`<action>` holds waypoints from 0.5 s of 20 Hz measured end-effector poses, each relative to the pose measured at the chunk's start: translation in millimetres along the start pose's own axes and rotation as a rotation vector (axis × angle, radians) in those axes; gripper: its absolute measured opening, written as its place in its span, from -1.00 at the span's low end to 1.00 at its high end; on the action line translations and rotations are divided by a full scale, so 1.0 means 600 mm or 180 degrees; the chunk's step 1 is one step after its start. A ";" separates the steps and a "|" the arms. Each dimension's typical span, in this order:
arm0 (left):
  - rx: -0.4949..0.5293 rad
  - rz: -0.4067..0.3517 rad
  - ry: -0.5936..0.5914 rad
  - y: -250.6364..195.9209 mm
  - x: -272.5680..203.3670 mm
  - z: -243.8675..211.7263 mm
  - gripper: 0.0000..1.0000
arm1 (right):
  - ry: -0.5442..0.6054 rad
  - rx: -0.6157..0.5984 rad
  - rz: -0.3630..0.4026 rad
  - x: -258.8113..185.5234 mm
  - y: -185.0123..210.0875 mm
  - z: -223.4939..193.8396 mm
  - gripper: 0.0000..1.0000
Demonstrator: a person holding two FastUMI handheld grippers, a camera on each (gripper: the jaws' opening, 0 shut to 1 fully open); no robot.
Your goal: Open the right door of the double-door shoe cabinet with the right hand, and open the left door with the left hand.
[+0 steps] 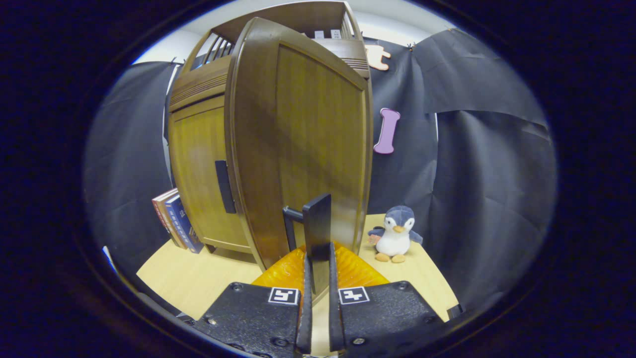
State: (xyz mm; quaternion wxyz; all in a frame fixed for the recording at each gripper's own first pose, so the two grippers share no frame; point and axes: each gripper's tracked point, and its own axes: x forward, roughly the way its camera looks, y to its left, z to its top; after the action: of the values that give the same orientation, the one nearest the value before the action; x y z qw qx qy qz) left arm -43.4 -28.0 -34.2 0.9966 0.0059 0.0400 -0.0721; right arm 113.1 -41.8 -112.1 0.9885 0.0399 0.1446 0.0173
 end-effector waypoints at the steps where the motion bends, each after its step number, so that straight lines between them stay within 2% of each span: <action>1: -0.0008 -0.0020 -0.0003 -0.008 0.003 0.001 0.92 | -0.0001 0.0014 -0.0011 -0.006 -0.011 -0.003 -0.70; 4: -0.0022 -0.0051 -0.0033 -0.042 0.016 0.009 0.92 | 0.0032 0.0040 0.0025 -0.018 -0.049 -0.006 -0.81; 7: -0.0044 -0.0053 -0.0046 -0.083 0.036 0.017 0.93 | 0.0112 0.0022 0.0234 -0.022 -0.077 -0.007 -0.84; 10: -0.0075 0.0033 -0.0095 -0.132 0.053 0.037 0.92 | 0.0118 -0.0180 0.0397 -0.028 -0.115 -0.007 -0.85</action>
State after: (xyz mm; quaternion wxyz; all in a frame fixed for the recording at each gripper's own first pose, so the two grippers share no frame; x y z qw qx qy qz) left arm -21.9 -111.3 -14.8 0.9974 -0.0067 0.0260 -0.0666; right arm 97.2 -111.1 -117.2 0.9834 0.0205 0.1596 0.0837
